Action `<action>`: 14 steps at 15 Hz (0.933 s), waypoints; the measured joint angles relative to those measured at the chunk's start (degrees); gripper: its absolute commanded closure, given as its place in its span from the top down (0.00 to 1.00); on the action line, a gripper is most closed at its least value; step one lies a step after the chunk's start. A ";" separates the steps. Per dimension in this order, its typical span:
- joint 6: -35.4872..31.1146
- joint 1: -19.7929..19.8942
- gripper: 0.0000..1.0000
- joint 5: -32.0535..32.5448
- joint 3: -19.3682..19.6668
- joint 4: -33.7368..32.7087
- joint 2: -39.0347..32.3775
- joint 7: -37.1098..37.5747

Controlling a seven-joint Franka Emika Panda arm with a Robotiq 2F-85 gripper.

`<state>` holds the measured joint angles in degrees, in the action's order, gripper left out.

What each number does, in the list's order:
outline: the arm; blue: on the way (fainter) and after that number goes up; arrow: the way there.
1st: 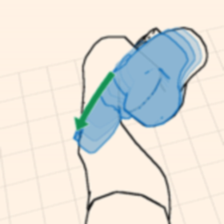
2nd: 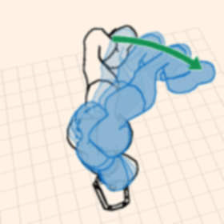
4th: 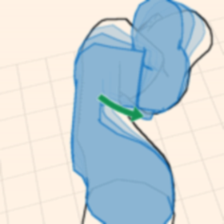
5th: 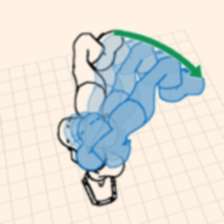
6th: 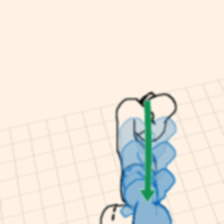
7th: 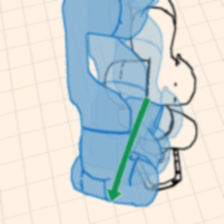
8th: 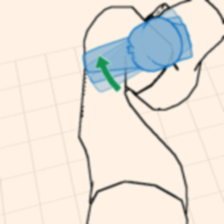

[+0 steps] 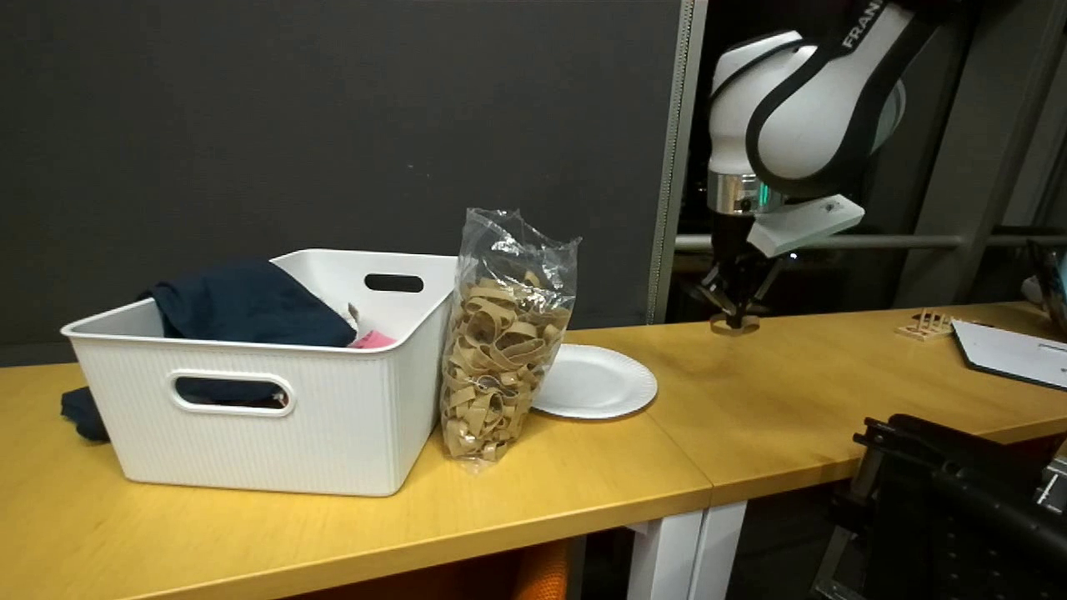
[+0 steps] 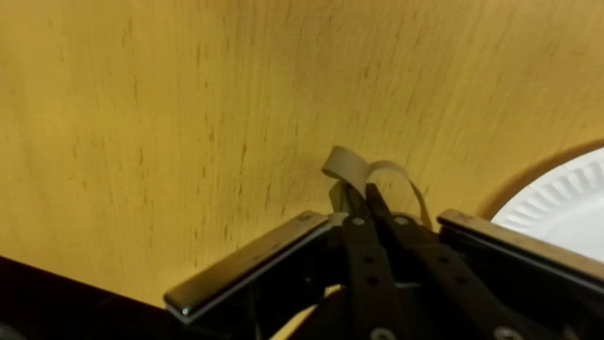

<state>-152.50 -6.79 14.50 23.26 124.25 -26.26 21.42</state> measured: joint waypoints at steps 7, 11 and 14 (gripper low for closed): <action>9.21 -1.08 0.01 9.39 -0.65 -4.56 7.71 3.55; 11.00 -0.98 0.01 12.02 -3.50 -7.45 10.30 4.32; 9.70 -0.89 0.01 12.29 -7.11 -9.51 10.80 4.24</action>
<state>-142.80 -7.68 26.79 16.15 114.74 -15.46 25.66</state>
